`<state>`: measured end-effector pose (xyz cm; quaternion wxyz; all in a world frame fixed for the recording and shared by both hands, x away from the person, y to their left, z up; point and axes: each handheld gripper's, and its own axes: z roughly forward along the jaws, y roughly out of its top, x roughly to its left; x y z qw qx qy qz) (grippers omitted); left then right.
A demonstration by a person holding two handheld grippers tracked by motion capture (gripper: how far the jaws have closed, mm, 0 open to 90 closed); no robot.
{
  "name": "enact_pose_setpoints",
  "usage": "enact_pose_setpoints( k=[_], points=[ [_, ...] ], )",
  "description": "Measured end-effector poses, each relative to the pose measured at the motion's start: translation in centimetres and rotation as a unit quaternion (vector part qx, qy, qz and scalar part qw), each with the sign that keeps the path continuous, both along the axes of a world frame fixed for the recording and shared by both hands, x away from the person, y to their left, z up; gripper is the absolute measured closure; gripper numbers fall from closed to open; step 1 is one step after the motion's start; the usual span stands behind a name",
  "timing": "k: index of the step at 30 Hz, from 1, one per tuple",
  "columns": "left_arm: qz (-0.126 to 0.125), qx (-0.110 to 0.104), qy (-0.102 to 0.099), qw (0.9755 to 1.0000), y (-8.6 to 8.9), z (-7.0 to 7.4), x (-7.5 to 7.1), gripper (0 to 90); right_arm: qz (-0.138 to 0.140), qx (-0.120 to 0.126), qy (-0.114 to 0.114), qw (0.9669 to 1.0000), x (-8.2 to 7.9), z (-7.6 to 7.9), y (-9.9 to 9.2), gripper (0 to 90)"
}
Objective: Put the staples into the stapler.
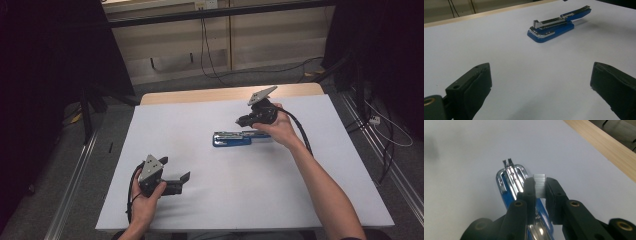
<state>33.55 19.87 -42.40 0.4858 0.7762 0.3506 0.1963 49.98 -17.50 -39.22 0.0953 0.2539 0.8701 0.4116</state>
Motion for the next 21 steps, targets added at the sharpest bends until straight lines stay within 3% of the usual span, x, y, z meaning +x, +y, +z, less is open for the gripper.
enact_pose_setpoints(
  k=[3,12,21],
  points=[
    [-0.003,-0.002,-0.002,1.0,0.0,0.0,0.0,3.8,0.005,0.004,-0.001,1.0,0.2,0.2,1.1,79.4],
    [-0.006,-0.002,-0.001,1.0,0.0,0.1,-0.1,3.8,0.036,-0.015,-0.002,0.9992,0.4,-0.2,3.9,79.4],
    [-0.005,-0.002,0.002,1.0,-0.1,0.2,-0.3,3.8,0.065,-0.037,-0.017,0.997,0.3,-0.1,5.8,79.4]
  ],
)
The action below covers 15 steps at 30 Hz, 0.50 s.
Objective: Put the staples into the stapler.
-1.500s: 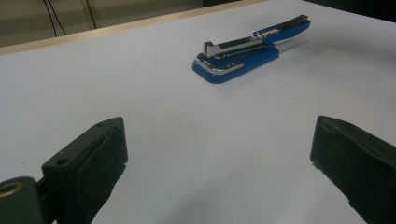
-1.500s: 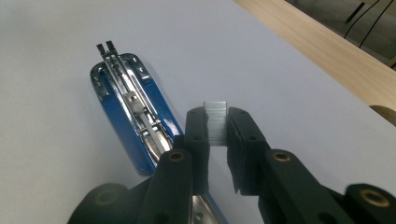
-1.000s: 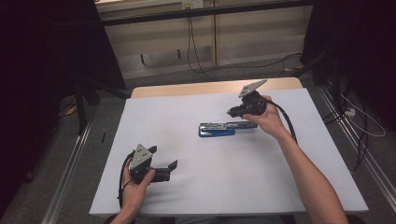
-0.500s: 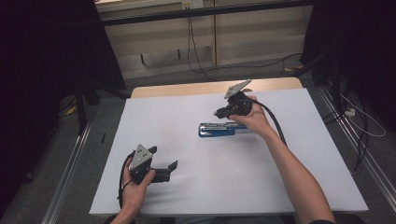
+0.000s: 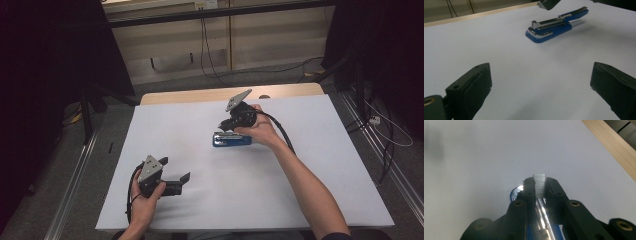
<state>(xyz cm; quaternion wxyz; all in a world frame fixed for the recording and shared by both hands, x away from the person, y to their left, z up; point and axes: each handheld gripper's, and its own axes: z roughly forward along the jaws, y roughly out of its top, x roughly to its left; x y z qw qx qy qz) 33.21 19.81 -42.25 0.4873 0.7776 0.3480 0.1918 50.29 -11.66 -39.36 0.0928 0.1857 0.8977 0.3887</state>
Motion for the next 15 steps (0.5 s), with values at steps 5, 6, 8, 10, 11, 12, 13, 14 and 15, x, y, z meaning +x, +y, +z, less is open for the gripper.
enact_pose_setpoints(
  k=[5,6,8,10,11,12,13,14,15],
  points=[
    [-0.001,0.004,0.006,1.0,-0.25,-0.22,0.01,3.8,0.019,-0.018,-0.005,0.9996,0.02,-0.24,0.59,79.4],
    [-0.001,0.002,0.007,1.0,-0.28,-0.24,0.03,3.8,0.02,-0.019,-0.004,0.9996,0.05,-0.28,0.63,79.4],
    [-0.001,0.002,0.003,1.0,-0.27,-0.16,0.06,3.7,0.022,-0.021,-0.002,0.9995,0.12,-0.35,0.68,79.4],
    [-0.001,0.002,0.003,1.0,-0.23,-0.15,0.08,3.8,0.025,-0.025,-0.002,0.9994,0.22,-0.49,0.7,79.4],
    [-0.001,0.004,0.004,1.0,-0.2,-0.16,0.09,3.7,0.027,-0.026,0.0,0.9993,0.25,-0.55,0.69,79.4],
    [-0.001,0.004,0.004,1.0,-0.18,-0.17,0.1,3.8,0.03,-0.027,0.0,0.9992,0.3,-0.65,0.69,79.4],
    [0.0,0.003,0.004,1.0,-0.17,-0.18,0.1,3.8,0.028,-0.028,0.004,0.9992,0.3,-0.73,0.71,79.4],
    [0.0,0.005,0.004,1.0,-0.15,-0.19,0.12,3.8,0.033,-0.031,0.001,0.999,0.4,-0.82,0.7,79.4],
    [0.0,0.005,0.005,1.0,-0.16,-0.21,0.14,3.7,0.035,-0.031,0.003,0.9989,0.43,-0.93,0.7,79.4]
  ],
)
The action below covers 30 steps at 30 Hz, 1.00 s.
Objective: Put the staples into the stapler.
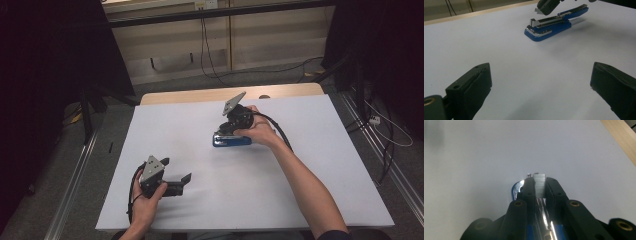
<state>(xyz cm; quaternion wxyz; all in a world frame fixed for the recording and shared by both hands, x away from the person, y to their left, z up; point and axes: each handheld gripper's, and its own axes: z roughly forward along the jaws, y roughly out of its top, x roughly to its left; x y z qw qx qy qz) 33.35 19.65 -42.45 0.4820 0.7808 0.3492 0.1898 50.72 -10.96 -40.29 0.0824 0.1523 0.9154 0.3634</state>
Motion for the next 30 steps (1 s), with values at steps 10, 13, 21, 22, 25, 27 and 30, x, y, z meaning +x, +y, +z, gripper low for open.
enact_pose_setpoints(
  k=[10,13,21,22,25,27,30],
  points=[
    [-0.002,0.0,-0.001,1.0,-0.01,0.01,0.0,3.7,0.015,-0.011,0.009,0.9998,0.37,-0.62,-0.12,79.4],
    [-0.002,0.001,-0.002,1.0,0.0,0.02,0.0,3.8,0.021,-0.017,0.009,0.9996,0.39,-0.68,-0.01,79.4],
    [-0.001,-0.002,-0.002,1.0,0.04,0.03,0.01,3.8,0.031,-0.02,0.003,0.9993,0.61,-0.72,0.29,79.4],
    [-0.001,-0.002,-0.001,1.0,0.05,0.03,0.01,3.8,0.031,-0.018,0.005,0.9994,0.63,-0.73,0.35,79.4],
    [-0.001,-0.004,-0.002,1.0,0.08,0.04,0.0,3.8,0.034,-0.019,0.006,0.9992,0.62,-0.78,0.51,79.4],
    [0.0,-0.002,-0.001,1.0,0.12,0.06,0.0,3.8,0.037,-0.021,0.005,0.9991,0.63,-0.87,0.56,79.4],
    [0.0,-0.002,-0.002,1.0,0.12,0.05,0.04,3.7,0.036,-0.017,0.007,0.9992,0.7,-0.97,0.63,79.4]
  ],
)
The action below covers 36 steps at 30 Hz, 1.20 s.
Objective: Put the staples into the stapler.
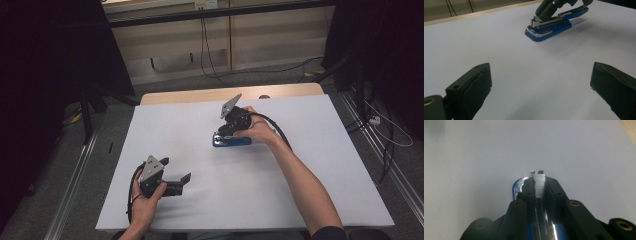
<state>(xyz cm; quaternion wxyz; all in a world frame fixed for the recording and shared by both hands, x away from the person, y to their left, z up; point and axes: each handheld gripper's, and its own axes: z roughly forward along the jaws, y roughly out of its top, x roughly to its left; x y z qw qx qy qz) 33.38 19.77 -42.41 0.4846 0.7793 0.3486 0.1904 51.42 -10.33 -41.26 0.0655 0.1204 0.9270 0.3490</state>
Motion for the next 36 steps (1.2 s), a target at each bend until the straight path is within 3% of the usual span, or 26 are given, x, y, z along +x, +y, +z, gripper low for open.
enact_pose_setpoints(
  k=[36],
  points=[
    [0.001,-0.004,0.001,1.0,0.06,-0.02,0.05,3.8,0.014,-0.007,0.0,0.9999,0.27,-0.12,-0.18,79.2]
  ],
)
